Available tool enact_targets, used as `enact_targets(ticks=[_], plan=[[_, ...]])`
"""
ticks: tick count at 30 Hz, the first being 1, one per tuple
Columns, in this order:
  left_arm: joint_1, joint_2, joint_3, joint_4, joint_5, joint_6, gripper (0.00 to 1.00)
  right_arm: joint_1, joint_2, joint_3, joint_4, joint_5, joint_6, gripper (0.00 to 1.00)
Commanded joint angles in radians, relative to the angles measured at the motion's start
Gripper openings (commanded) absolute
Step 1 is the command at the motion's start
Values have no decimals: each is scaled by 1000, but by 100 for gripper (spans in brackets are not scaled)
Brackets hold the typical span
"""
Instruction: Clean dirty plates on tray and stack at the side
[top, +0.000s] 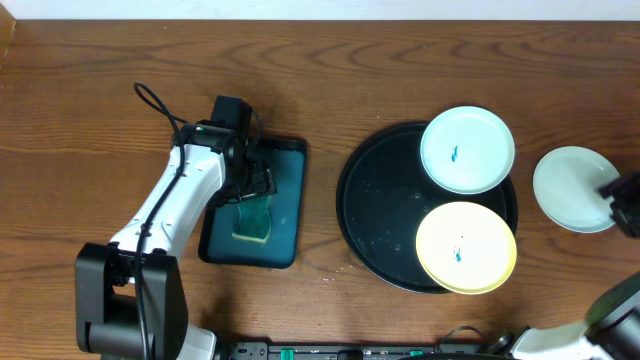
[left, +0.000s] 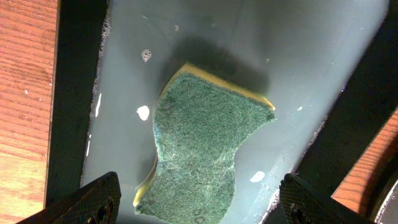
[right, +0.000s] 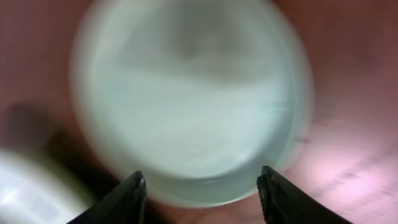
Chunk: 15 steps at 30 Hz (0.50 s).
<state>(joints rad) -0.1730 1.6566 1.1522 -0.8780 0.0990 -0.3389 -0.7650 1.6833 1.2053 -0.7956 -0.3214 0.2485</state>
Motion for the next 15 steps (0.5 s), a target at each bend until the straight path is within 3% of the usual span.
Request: enact_targets(ticks=[1, 3, 5, 9, 12, 15], plan=[[3, -9, 8, -2, -5, 6, 82, 147, -156, 27, -16, -158, -127, 51], [3, -9, 8, -2, -5, 6, 83, 249, -188, 27, -55, -140, -150, 49], [3, -9, 8, -2, -5, 6, 83, 340, -192, 27, -108, -68, -150, 54], [3, -9, 8, -2, -5, 6, 82, 533, -158, 23, -297, 219, -60, 59], [3, -9, 8, -2, -5, 6, 83, 569, -142, 15, -370, 320, -18, 59], [3, -9, 8, -2, -5, 6, 83, 573, -142, -38, -372, 260, -21, 51]])
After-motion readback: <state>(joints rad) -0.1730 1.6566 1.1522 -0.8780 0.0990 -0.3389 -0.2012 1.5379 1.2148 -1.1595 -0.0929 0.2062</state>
